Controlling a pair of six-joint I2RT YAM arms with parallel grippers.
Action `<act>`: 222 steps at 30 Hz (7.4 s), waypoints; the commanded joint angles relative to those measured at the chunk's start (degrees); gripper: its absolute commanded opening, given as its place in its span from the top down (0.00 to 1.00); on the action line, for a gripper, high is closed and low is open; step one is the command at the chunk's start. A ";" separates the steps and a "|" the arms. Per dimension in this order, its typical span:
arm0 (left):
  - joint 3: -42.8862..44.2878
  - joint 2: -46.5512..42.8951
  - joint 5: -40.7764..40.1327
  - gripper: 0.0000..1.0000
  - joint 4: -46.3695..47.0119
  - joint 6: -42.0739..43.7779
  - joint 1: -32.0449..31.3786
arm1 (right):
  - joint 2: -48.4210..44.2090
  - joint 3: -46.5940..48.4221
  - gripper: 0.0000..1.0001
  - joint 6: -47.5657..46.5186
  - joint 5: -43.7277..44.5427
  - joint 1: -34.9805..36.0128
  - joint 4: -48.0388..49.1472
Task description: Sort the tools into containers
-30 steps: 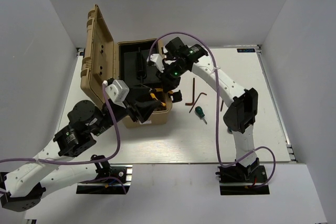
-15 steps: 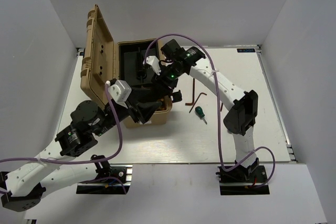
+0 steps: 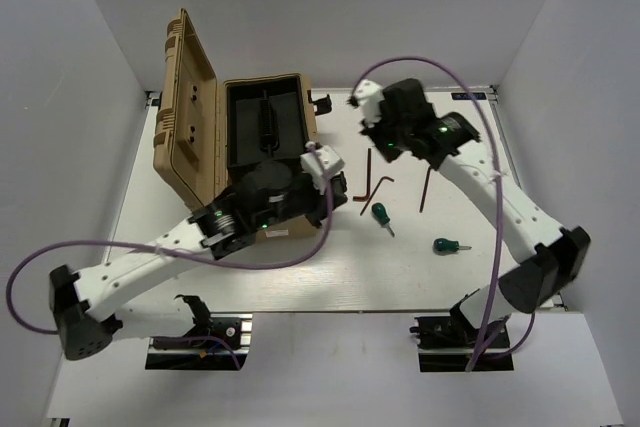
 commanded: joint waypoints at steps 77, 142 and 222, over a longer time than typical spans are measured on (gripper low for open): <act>51.83 51.73 -37.70 1.00 -19.37 -21.92 -5.53 | -24.90 -47.50 0.24 1.63 -32.45 -51.20 1.02; 13.08 11.03 -1.84 0.22 -13.13 -0.72 30.60 | -7.59 -52.42 0.19 -45.40 -25.34 -46.03 5.13; 2.09 -9.90 24.69 0.23 7.69 -3.98 29.55 | 40.85 42.58 0.33 25.98 -37.02 3.03 41.72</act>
